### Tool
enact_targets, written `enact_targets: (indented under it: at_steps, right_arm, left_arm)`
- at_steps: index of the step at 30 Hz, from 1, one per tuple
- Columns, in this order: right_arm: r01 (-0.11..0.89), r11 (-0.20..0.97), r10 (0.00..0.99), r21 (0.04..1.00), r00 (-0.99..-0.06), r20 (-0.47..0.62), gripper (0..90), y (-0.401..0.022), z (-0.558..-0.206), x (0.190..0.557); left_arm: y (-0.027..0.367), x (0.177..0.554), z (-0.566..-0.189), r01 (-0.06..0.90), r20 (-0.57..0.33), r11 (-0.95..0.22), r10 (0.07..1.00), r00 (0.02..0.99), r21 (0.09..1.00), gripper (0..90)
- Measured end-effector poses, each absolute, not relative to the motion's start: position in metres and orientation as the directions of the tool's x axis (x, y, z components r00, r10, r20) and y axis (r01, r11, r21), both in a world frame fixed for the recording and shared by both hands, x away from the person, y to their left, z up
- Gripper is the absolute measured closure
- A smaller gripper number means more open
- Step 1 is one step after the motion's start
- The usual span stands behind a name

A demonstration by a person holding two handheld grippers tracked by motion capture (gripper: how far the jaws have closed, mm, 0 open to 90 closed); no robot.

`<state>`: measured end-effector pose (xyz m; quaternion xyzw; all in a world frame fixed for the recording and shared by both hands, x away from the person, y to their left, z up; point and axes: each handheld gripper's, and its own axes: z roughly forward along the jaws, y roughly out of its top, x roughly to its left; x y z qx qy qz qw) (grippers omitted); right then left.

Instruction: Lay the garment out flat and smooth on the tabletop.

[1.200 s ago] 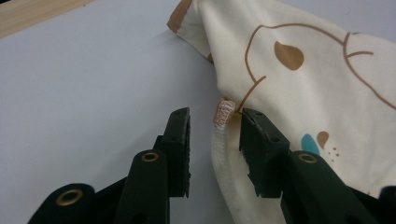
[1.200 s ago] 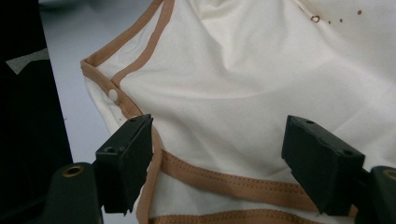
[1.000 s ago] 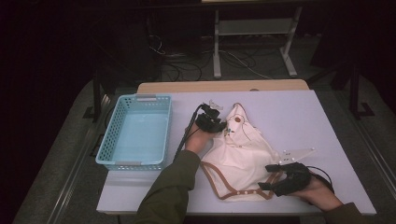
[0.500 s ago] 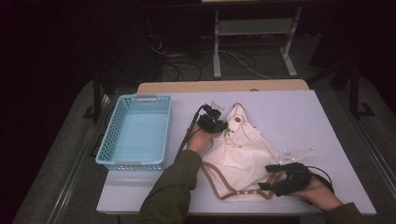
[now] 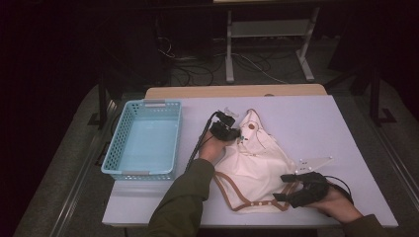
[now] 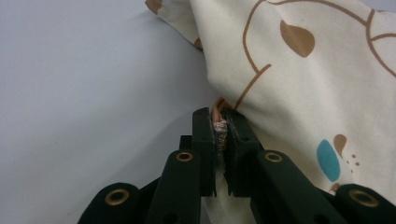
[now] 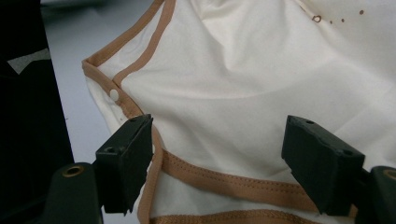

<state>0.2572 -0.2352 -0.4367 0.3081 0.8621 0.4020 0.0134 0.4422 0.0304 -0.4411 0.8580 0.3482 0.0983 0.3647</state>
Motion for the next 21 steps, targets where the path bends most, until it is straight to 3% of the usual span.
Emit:
enact_targets:
  at_steps: [21]
  right_arm:
    - [0.523, 0.482, 0.545, 0.703, -0.807, 0.226, 24.0, -0.235, -0.437, 0.257]
  left_arm:
    - [0.045, 0.436, -0.414, 0.500, -0.045, -0.486, 0.683, 0.729, 0.717, 84.4]
